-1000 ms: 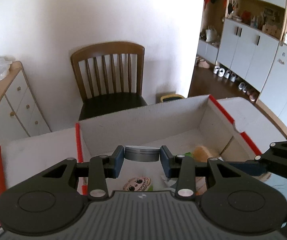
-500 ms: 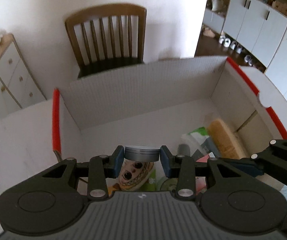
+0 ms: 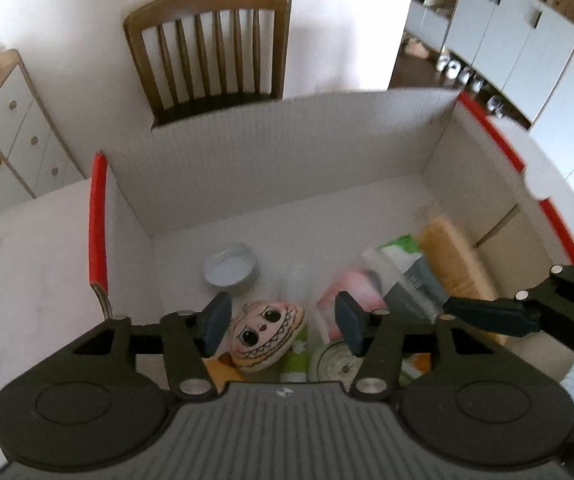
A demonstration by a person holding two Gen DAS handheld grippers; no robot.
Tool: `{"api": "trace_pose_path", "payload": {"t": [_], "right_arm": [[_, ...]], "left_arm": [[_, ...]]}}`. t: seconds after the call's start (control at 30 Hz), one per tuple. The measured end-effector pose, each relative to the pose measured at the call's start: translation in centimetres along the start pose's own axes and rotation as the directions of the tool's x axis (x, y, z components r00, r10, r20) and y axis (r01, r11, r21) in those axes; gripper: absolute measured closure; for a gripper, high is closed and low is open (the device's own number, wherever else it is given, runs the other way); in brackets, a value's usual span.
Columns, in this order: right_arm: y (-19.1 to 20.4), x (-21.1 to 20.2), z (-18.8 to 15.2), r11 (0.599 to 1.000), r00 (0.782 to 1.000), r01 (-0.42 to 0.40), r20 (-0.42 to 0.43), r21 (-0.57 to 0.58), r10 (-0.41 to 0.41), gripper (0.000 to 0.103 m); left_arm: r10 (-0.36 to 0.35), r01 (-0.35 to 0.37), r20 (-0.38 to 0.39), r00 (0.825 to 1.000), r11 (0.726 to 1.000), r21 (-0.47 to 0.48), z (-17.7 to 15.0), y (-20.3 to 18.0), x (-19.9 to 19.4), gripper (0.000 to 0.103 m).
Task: Organize objects
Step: 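Open the left gripper dropping the silver tin while the right releases the tissue packet, then withdraw both grippers from the box back toward the pile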
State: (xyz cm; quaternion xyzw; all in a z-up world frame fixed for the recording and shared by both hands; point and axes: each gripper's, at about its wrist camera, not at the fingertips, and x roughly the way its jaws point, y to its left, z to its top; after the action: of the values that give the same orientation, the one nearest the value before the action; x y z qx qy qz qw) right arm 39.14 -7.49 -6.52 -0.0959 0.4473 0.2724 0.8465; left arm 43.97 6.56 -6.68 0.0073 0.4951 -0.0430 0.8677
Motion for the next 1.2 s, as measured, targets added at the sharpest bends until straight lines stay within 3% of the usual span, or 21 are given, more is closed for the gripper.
{"api": "trace_pose_path", "payload": {"t": [0.1,0.7,0.97,1.2], "right_arm": [[0.2,-0.8,0.0,1.0,1.0,-0.002,0.016,-0.006,0.002,0.044],[1.3,-9.4,-1.1,0.999,0.99,-0.005,0.14,-0.049,0.012,0.043],[2.0,-13.5,-2.8,0.999,0.982,0.008,0.188,-0.054,0.003,0.042],[2.4,-16.5,-4.6,0.999,0.974,0.014,0.228,-0.047,-0.002,0.035]], "left_arm": [[0.001,-0.001,0.027,1.0,1.0,0.001,0.0,-0.1,-1.1,0.039],[-0.057,0.058,0.181,0.982,0.998,-0.001,-2.2,-1.5,-10.2,0.039],[-0.07,0.072,0.232,0.97,0.997,0.003,-4.8,-2.1,-14.3,0.039],[-0.1,0.102,0.241,0.965,0.995,0.003,-8.3,-2.7,-16.9,0.039]]}}
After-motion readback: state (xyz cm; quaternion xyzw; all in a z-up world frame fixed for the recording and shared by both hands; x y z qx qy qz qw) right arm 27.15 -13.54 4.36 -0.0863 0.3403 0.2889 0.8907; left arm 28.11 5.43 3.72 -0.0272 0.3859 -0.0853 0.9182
